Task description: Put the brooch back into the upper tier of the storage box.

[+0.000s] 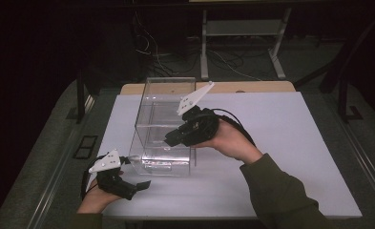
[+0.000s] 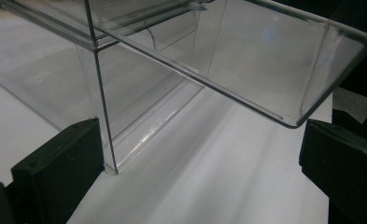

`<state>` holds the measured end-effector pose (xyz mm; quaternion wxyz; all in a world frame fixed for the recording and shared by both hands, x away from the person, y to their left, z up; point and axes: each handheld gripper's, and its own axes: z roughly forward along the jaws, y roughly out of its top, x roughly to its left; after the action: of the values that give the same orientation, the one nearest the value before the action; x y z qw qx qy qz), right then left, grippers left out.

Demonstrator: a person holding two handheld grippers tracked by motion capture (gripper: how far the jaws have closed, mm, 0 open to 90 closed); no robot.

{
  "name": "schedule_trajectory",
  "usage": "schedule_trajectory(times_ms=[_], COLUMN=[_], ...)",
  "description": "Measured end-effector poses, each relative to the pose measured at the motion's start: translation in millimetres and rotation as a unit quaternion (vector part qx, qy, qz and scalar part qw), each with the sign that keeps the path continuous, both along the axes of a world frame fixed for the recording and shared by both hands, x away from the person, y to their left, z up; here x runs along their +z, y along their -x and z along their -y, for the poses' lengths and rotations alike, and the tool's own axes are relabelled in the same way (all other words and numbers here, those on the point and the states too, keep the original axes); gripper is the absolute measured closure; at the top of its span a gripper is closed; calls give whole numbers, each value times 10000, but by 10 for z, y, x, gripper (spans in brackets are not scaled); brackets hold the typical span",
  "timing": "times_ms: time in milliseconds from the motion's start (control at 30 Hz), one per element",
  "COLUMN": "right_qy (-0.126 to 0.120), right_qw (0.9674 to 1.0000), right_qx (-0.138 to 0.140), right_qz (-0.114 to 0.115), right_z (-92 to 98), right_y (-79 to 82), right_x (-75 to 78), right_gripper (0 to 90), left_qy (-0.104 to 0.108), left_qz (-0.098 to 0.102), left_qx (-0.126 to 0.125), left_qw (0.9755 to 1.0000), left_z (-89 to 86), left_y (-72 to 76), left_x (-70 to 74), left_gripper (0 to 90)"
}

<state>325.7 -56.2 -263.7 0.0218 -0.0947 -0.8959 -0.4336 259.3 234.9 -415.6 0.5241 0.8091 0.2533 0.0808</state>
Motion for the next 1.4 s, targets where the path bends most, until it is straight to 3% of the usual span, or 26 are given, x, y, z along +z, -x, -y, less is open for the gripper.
schedule_trajectory(times_ms=[300,533,1000,1400], right_qy=[-108,-375,-777,-1017], right_qw=[9999,9991,9966,9936], right_qx=[-59,-69,-173,-452], right_qz=[-9,-167,-207,-216], right_z=[10,88,431,754], right_y=[-5,15,43,12], right_x=[13,63,163,71], right_gripper=[677,664,626,561], left_qy=[-2,-11,-15,-21], left_qz=[-9,-16,-31,-28], left_qx=[-7,3,25,37], left_qw=[10000,10000,10000,10000], left_z=[1,3,9,-7], left_y=[2,0,-1,1], left_x=[-2,1,-2,-9], left_gripper=[0,0,0,0])
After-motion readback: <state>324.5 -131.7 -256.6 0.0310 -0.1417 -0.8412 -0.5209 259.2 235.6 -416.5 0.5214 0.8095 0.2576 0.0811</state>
